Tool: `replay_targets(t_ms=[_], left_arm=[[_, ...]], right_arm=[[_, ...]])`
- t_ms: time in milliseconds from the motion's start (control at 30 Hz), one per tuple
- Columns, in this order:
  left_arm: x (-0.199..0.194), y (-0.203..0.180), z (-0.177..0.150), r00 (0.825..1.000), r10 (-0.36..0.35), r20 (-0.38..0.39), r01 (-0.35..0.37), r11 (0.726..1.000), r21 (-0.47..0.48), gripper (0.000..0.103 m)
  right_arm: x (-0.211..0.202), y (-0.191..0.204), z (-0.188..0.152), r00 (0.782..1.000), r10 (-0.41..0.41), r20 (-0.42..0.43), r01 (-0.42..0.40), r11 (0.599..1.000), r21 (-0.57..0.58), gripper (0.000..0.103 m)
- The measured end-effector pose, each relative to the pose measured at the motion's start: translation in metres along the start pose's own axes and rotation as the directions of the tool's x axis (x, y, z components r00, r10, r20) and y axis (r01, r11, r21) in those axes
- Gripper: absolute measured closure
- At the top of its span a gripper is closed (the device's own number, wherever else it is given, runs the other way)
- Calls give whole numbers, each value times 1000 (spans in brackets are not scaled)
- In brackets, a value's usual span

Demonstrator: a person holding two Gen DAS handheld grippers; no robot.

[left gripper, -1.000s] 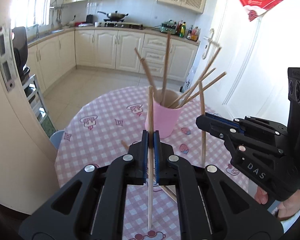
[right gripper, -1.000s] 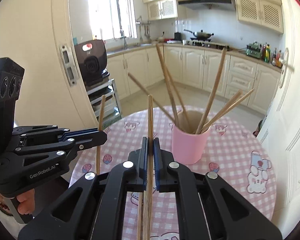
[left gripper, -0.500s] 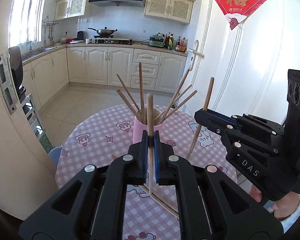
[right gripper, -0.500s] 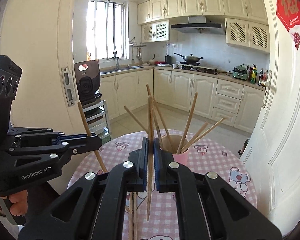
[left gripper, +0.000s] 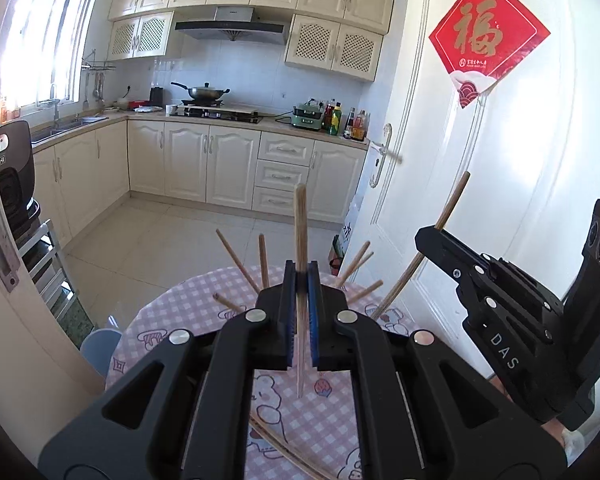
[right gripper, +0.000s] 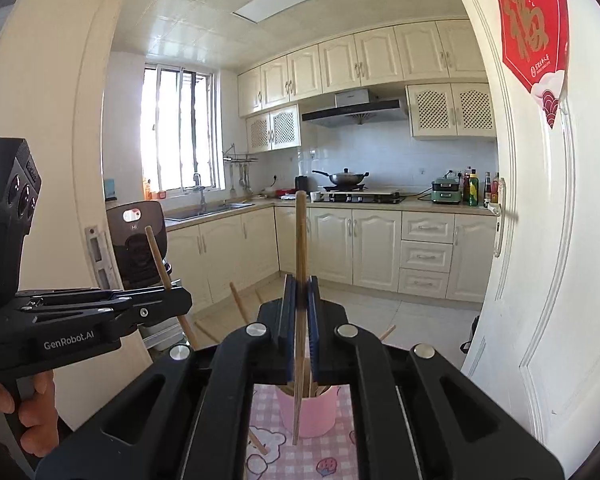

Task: Organize utensils
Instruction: 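Lift the held sticks with both tools and lower them into the pink cup, then open both tools to release the sticks into the pink cup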

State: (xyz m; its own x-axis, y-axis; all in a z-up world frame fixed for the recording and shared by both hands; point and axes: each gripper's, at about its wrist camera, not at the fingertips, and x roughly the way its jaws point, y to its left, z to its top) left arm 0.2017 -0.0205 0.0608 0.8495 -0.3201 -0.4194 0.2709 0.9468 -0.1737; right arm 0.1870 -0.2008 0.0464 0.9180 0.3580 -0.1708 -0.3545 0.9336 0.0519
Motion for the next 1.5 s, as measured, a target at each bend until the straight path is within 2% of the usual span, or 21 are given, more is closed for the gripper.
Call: replay_targets(t_ms=[267, 500, 833, 1033, 1267, 1500], left_arm=[[21, -2, 36, 995, 37, 93, -34, 999, -32, 98], [37, -5, 36, 989, 64, 133, -62, 998, -14, 97], [65, -3, 10, 993, 81, 83, -83, 996, 22, 97], [81, -2, -9, 996, 91, 21, -92, 994, 61, 97], [95, 7, -24, 993, 103, -52, -100, 993, 63, 97], [95, 7, -29, 993, 96, -67, -92, 994, 63, 97]], right_arm=[[20, -4, 12, 993, -72, 93, 74, 997, -27, 99], [36, -10, 5, 996, -47, 80, 47, 999, -10, 99], [51, -11, -17, 1000, -26, 1, 26, 1000, -2, 99], [60, -12, -39, 997, -13, -71, 13, 1000, -2, 99], [68, -12, -59, 990, -13, -142, 14, 1000, 5, 99], [63, -9, -59, 989, -16, -150, 20, 1000, 22, 99]])
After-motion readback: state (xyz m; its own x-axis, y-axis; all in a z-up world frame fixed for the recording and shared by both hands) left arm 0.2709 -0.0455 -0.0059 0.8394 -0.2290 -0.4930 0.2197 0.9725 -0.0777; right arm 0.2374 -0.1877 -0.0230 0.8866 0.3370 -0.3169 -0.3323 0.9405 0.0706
